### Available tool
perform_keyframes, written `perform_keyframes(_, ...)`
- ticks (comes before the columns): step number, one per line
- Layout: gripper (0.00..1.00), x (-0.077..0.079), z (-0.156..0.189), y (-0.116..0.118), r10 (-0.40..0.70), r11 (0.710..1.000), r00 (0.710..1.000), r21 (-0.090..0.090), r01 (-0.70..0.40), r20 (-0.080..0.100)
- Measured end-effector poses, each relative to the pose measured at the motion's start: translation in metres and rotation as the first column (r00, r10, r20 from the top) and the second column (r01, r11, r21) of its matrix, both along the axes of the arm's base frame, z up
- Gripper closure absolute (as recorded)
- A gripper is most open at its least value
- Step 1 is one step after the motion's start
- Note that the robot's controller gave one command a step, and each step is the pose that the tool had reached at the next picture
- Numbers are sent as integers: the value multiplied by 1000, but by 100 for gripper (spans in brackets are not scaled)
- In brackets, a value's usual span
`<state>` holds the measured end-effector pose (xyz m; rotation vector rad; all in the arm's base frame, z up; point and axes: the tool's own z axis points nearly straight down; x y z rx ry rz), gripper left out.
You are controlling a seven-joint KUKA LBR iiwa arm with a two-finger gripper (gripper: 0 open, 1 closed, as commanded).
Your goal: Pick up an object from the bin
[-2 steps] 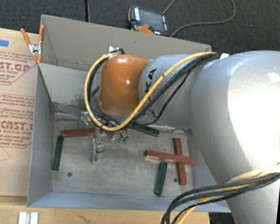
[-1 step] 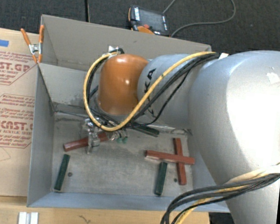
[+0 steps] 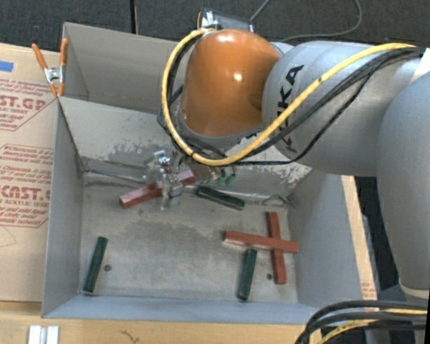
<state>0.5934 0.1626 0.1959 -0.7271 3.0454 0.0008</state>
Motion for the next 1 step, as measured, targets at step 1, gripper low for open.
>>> perform_keyframes(1,100,-20,82,-36,281,960,960,-3,-281,-3)
